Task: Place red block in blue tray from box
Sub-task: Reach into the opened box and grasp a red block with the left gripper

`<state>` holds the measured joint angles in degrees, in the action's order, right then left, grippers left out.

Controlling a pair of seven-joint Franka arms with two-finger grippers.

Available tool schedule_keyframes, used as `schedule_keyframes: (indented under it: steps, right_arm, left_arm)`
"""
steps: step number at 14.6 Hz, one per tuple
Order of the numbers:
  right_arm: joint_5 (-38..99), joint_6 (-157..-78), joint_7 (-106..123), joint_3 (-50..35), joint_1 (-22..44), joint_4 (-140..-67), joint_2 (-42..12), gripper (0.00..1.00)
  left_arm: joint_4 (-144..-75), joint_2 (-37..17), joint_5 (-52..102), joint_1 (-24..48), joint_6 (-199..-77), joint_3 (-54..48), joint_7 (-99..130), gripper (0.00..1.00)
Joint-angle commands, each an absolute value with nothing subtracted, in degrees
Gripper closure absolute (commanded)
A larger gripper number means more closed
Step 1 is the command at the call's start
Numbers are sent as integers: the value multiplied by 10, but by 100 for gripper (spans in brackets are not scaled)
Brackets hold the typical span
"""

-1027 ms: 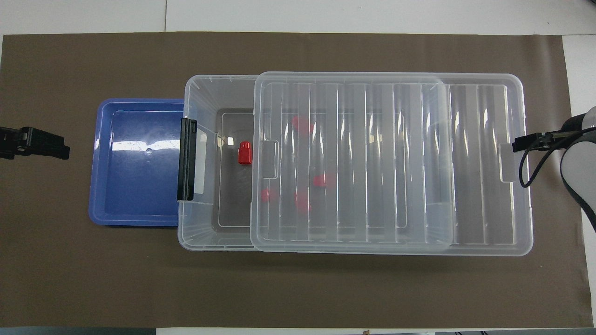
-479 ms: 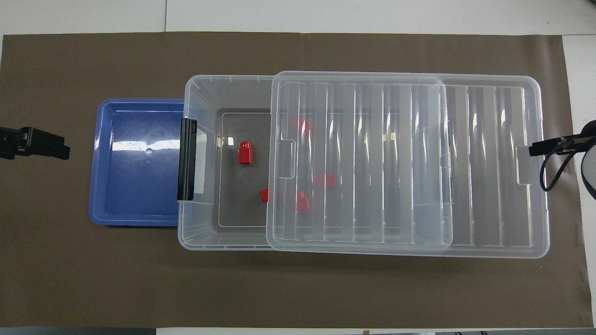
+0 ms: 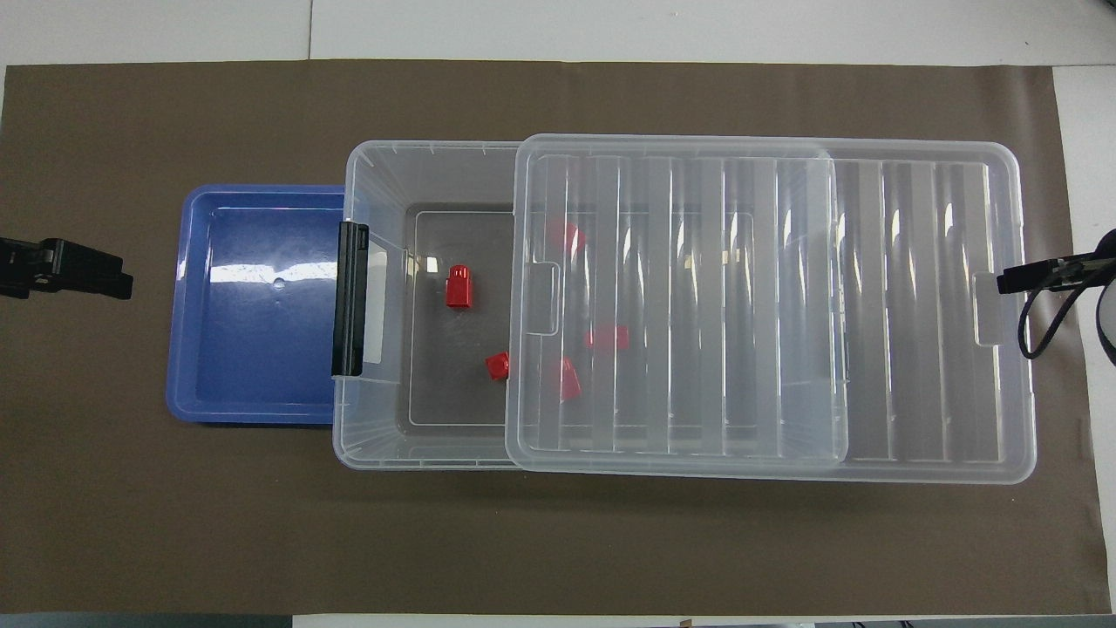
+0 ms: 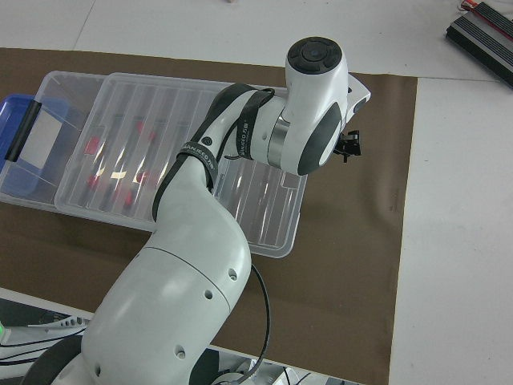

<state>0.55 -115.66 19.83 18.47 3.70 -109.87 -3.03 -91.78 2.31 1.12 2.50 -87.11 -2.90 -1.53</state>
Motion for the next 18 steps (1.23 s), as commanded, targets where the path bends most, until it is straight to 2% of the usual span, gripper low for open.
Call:
schedule_keyframes:
  steps: [1,5,9,11,18]
  right_arm:
    - [14,-1089,158,154,38,-1027,-39,0]
    - [13,-925,74,114,40,-903,-36,0]
    - [11,-820,36,101,40,-893,-18,0]
    - [11,-820,36,101,40,-896,-15,0]
    - [8,-845,20,104,48,-904,-4,0]
  left_arm:
    - [-943,37,14,60,-895,-35,16,0]
    - [-977,38,14,137,-971,-37,80,0]
    - [-1045,32,14,205,-1061,-37,122,0]
    - [-1070,22,14,227,-1105,-38,128,0]
    - [-1090,-80,13,267,-1232,-37,188,0]
